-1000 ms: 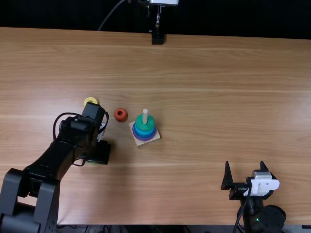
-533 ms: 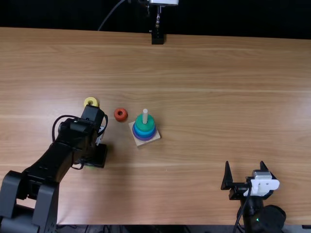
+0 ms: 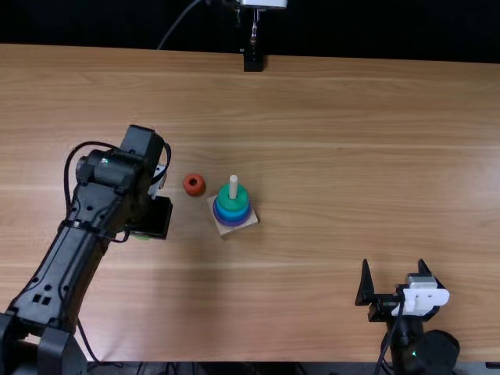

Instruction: Build the Hanoi tower: stack the rings onto the peg from bottom to top in this color order: purple, dark blue, light blue, dark green, light green, yellow, orange.

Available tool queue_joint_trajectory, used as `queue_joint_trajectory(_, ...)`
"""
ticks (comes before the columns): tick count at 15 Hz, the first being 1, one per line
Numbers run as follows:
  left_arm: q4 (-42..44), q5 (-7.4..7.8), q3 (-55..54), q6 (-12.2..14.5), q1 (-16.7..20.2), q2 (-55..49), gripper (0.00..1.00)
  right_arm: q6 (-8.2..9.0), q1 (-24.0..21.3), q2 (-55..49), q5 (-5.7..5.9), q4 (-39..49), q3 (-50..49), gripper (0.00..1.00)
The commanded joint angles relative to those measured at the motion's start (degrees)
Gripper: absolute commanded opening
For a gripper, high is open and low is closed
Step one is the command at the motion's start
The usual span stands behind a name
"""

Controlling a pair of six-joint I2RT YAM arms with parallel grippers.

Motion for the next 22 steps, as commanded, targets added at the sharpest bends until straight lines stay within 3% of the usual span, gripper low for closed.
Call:
queue_joint_trajectory(1, -1.9, 0.36, 5.4, -1.6, -0.7, -1.1, 0.00, 0.00, -0.7, -0.7, -0.59, -4.5, -3.4, 1.00)
queue_joint_trajectory(5, -9.9, 0.25, 18.4, -8.3, -4.2, 2.9, 0.00, 0.00, -0.7, -0.7, -0.59, -4.5, -3.4, 1.00)
queue_joint_trajectory(11, -11.6, 0.36, 28.8, -8.7, -10.0, 10.0, 0.00, 0.00, -0.7, -0.7, -0.59, -4.5, -3.4, 1.00)
queue_joint_trajectory(13, -11.6, 0.36, 32.2, -10.4, -11.4, 12.3, 0.00, 0.00, -0.7, -0.7, -0.59, -4.5, -3.4, 1.00)
queue_joint_trajectory(18, -11.6, 0.36, 39.7, -12.7, -13.9, 16.6, 0.00, 0.00, -0.7, -0.7, -0.59, -4.5, -3.4, 1.00)
queue_joint_trajectory(22, -11.6, 0.36, 43.9, -12.7, -15.7, 19.4, 0.00, 0.00, -0.7, -0.7, -0.59, -4.5, -3.4, 1.00)
